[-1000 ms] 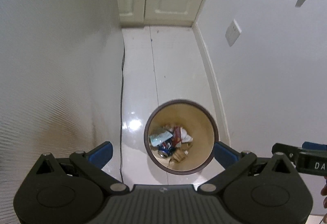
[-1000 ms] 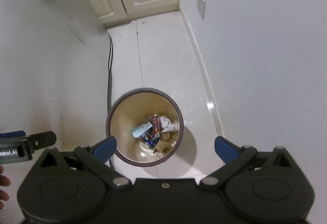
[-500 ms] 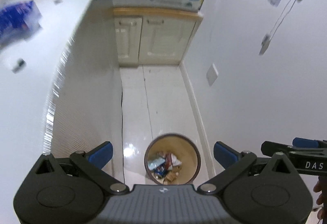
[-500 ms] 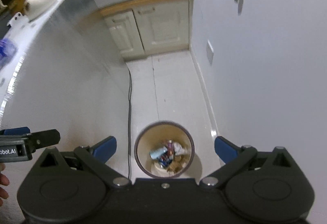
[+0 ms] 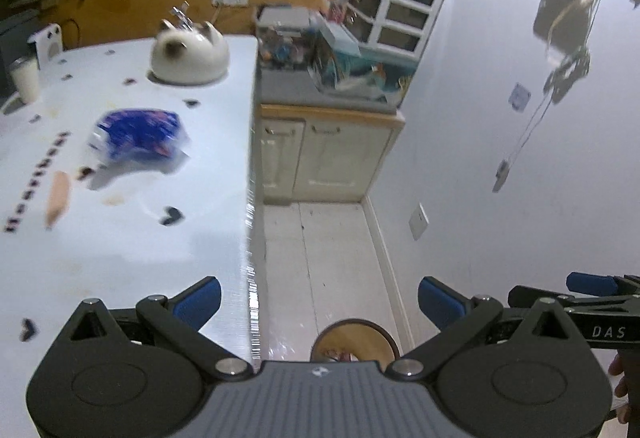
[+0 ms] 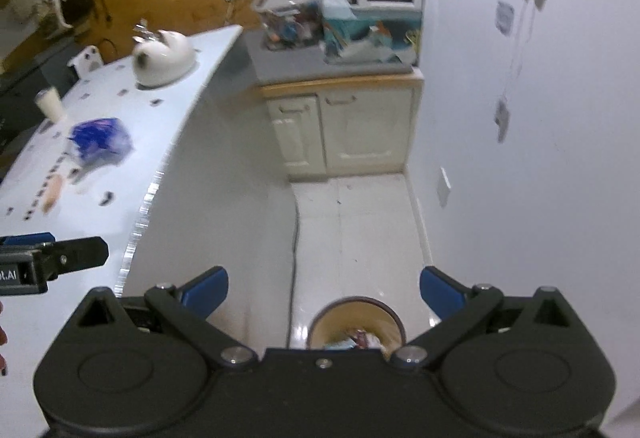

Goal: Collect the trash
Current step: 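Move both tools back over the table toward the blue bag and wooden stick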

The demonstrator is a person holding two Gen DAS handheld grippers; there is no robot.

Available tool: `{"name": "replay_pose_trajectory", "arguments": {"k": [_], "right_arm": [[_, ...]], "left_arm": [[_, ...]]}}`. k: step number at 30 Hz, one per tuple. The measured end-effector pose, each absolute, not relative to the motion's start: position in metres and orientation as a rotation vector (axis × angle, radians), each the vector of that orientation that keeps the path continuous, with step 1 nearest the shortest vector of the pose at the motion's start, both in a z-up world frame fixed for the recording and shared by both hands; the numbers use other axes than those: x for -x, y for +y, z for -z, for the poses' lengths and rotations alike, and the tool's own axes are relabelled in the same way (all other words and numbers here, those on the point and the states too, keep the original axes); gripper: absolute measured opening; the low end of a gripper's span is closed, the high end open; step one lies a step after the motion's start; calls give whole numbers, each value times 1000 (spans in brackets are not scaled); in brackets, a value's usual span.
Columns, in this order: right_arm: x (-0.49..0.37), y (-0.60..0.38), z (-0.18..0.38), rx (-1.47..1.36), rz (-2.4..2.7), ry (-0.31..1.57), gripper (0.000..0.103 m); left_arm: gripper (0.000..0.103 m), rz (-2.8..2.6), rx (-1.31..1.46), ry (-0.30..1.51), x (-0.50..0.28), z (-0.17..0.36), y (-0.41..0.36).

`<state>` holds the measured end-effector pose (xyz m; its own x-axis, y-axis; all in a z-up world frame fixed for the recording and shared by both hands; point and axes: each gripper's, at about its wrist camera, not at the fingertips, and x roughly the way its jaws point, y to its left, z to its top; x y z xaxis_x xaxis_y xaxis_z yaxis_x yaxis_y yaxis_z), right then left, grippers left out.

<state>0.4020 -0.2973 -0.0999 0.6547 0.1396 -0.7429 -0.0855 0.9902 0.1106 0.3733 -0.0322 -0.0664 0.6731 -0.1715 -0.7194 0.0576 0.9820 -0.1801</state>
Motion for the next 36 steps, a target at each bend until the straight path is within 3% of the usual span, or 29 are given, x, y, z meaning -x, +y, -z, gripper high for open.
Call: {"name": "replay_pose_trajectory", "arguments": {"k": [16,26,36], "right_arm": [[-348,-170,32,-25,-217,669,103],[-355,-79,31,21,-274,594,103],[-425,-17,50,210,-396,534,103]], "left_arm": [[103,20,158,679,-301,3,112],[103,-15,137,672,-321,16,190],[102,-40,198,648,-393,57,225]]}}
